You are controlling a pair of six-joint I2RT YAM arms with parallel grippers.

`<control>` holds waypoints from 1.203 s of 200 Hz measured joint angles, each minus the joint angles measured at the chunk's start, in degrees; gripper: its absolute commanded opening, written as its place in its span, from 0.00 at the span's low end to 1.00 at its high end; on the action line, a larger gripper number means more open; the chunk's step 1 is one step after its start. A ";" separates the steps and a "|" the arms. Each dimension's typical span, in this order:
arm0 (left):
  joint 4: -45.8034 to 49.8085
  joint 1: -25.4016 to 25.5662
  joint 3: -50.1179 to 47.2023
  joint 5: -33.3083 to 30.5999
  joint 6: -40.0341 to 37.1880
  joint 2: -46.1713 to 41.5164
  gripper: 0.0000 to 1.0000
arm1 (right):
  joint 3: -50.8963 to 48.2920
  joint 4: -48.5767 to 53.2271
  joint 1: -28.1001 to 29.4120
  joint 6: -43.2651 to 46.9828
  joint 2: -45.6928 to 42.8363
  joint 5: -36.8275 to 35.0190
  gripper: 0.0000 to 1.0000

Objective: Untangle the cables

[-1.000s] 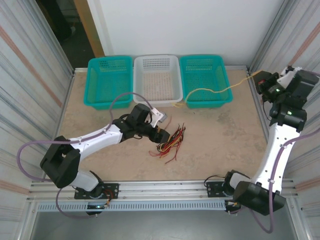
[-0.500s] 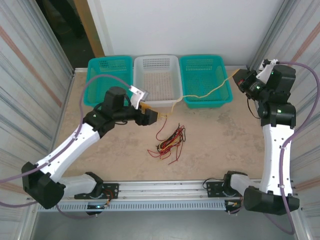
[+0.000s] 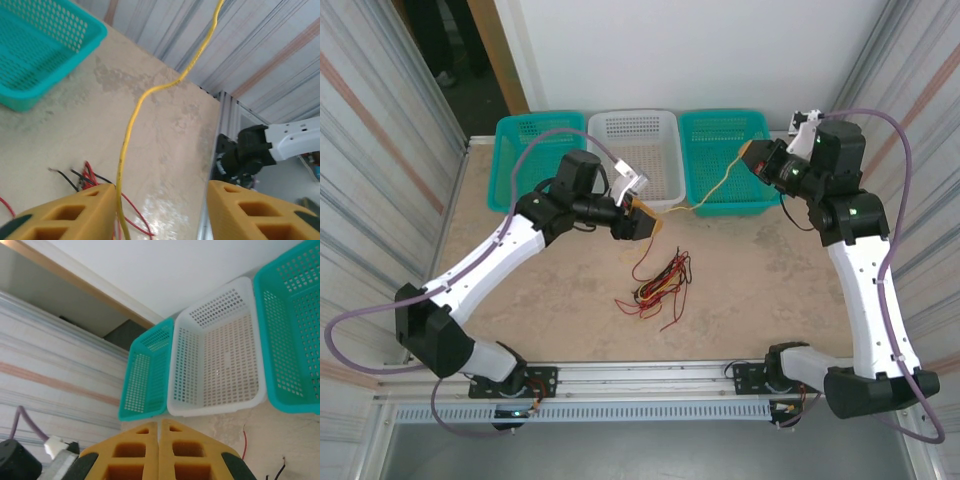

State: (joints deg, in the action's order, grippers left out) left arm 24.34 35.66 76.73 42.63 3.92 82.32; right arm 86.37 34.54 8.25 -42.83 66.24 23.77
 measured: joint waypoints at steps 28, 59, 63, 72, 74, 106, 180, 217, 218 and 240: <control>1.62 0.09 -0.15 1.01 -0.76 -0.02 0.34 | 0.55 -0.13 0.42 0.00 0.28 -0.22 0.00; 2.51 0.09 -1.99 -0.44 -1.05 -0.37 0.40 | 0.55 -0.24 0.42 0.00 0.57 -0.24 0.00; 2.60 0.09 -2.27 -0.74 -1.05 -0.37 0.39 | 0.55 -0.24 0.42 0.00 0.61 -0.24 0.00; 2.95 0.09 -2.67 -1.36 -1.14 -0.37 0.35 | 0.55 -0.24 0.42 0.00 0.61 -0.24 0.00; 2.99 0.09 -2.78 -1.55 -0.98 -0.37 0.34 | 0.55 -0.24 0.42 0.00 0.63 -0.26 0.00; 3.34 0.09 -3.04 -2.91 -1.07 -0.35 0.11 | 0.76 -0.61 0.42 0.00 0.92 -0.24 0.00; 2.97 -0.74 -2.97 -7.74 -0.04 -0.13 0.00 | 0.76 -0.79 -0.79 -0.15 0.92 -2.21 0.63; 3.78 -11.32 0.04 -16.90 5.05 -0.13 0.00 | -3.93 -0.72 -5.33 -0.70 -2.19 -3.26 0.66; 3.72 -11.58 0.09 -17.00 5.14 -0.13 0.00 | -4.11 -0.72 -5.40 -0.70 -2.29 -3.26 0.66; 1.62 -19.15 2.03 -21.59 7.26 0.17 0.00 | -10.19 -0.81 -5.92 -1.86 -5.53 -3.06 0.65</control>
State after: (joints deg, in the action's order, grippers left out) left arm 25.96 16.51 78.76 21.04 11.18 82.50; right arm 76.18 33.74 2.33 -44.69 60.71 20.71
